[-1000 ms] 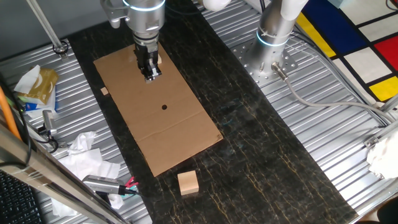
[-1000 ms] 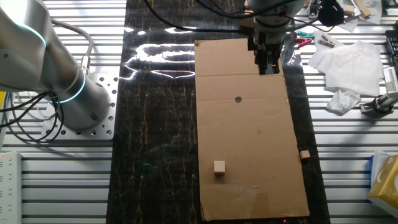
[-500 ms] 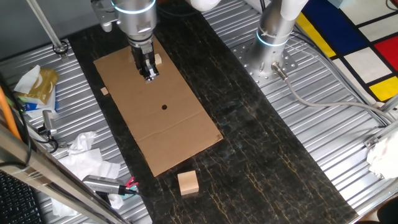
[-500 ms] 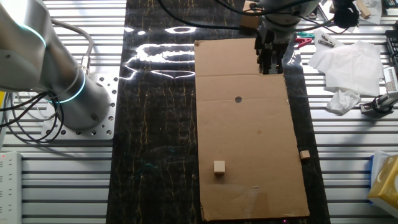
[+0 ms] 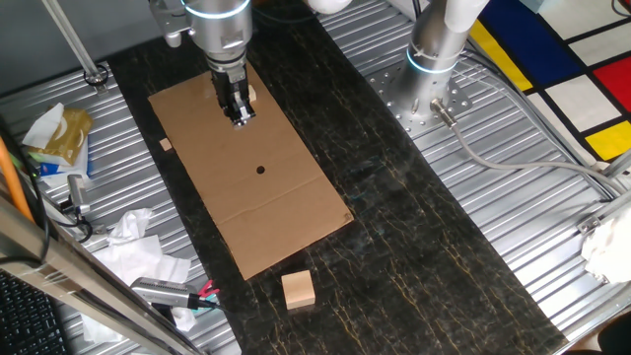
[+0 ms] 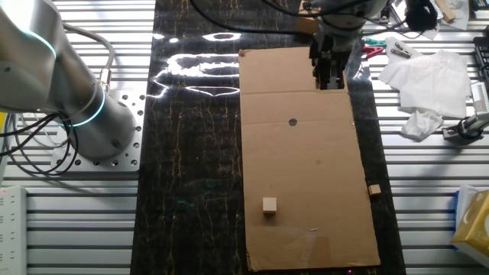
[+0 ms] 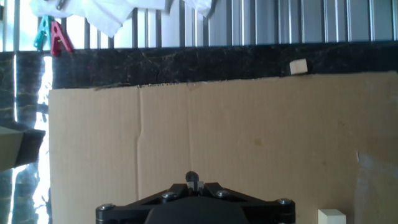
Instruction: Grab the block and place it at the designated location
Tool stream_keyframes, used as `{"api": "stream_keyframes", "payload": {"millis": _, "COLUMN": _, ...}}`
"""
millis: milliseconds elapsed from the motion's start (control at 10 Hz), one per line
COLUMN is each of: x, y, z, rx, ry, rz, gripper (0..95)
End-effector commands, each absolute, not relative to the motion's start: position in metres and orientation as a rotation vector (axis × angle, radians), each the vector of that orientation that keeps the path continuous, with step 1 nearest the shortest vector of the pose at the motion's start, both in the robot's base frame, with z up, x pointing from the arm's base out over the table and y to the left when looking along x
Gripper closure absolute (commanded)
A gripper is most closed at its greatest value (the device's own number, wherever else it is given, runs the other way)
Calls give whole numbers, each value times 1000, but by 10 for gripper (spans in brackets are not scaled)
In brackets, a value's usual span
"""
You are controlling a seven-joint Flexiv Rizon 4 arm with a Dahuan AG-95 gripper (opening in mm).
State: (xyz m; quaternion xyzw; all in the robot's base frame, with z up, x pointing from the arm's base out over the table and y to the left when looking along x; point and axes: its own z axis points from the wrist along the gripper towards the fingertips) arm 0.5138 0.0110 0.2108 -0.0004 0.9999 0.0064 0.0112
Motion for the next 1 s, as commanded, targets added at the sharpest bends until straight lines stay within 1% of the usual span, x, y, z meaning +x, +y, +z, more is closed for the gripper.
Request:
{"api": "stream_keyframes", "payload": {"millis": 100, "x": 516, "y": 13, "z": 209, "rx": -55, "ry": 3121, "rz": 44, "gripper": 950}}
{"api": "stream_keyframes", "payload": {"millis": 600, "x": 514, "y": 13, "z": 209, "rx": -274, "ry": 3125, "rz": 14, "gripper": 950}}
{"api": "stream_keyframes", "payload": {"millis": 1000, "x": 514, "y": 13, "z": 209, "rx": -240, "ry": 3115, "rz": 7, "gripper": 950}}
